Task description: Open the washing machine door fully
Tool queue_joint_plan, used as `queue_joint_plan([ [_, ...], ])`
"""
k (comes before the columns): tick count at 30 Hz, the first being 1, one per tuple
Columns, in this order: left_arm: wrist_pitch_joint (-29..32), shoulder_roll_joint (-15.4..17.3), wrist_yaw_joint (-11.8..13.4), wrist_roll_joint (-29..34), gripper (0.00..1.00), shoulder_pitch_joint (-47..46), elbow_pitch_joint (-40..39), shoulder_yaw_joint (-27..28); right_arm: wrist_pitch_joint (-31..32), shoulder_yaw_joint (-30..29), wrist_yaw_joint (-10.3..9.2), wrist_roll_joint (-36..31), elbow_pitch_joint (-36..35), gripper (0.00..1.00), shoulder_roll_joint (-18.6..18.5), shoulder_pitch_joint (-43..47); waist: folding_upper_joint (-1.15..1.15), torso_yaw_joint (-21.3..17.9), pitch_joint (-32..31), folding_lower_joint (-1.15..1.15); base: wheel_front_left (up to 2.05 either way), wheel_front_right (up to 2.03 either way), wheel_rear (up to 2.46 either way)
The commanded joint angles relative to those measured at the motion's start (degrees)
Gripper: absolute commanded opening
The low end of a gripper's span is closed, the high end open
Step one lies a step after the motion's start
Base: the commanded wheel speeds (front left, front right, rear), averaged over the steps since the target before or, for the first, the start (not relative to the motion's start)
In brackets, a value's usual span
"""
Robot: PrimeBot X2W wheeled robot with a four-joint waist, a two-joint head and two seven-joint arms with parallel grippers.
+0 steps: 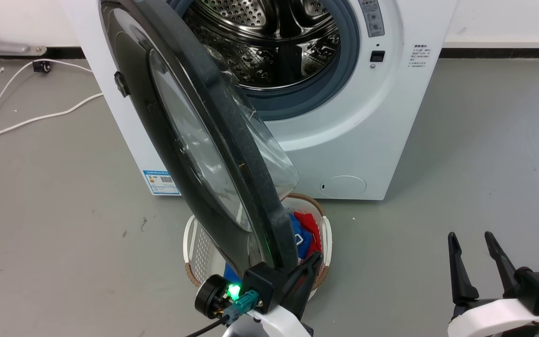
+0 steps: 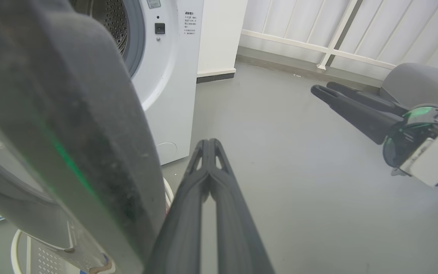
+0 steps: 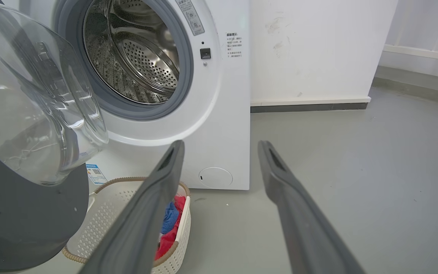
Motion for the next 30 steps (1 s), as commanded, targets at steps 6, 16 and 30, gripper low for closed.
queue_joint_plan([
  [6, -3.4, -0.9, 3.2, -0.5, 0.0, -0.2, 2.4, 1.7, -0.4, 0.2, -0.01, 0.9, 1.1, 1.0, 0.2, -0.7, 0.0, 0.1, -0.4, 0.0, 0.0, 0.0, 0.0],
  [16, -5.3, -0.4, 8.7, -0.6, 0.0, 2.4, 1.4, 4.8, -1.0, -0.6, -0.01, 1.9, 2.3, 1.0, 0.2, 0.2, 0.0, 2.0, -1.0, 0.0, 0.0, 0.0, 0.0],
  [30, -5.0, 1.2, 11.4, 0.1, 0.0, 7.4, -6.2, 3.8, -1.9, -1.1, -0.01, 2.5, 1.8, 1.0, 0.2, 1.2, 0.0, 7.9, -1.9, 0.0, 0.0, 0.0, 0.0],
])
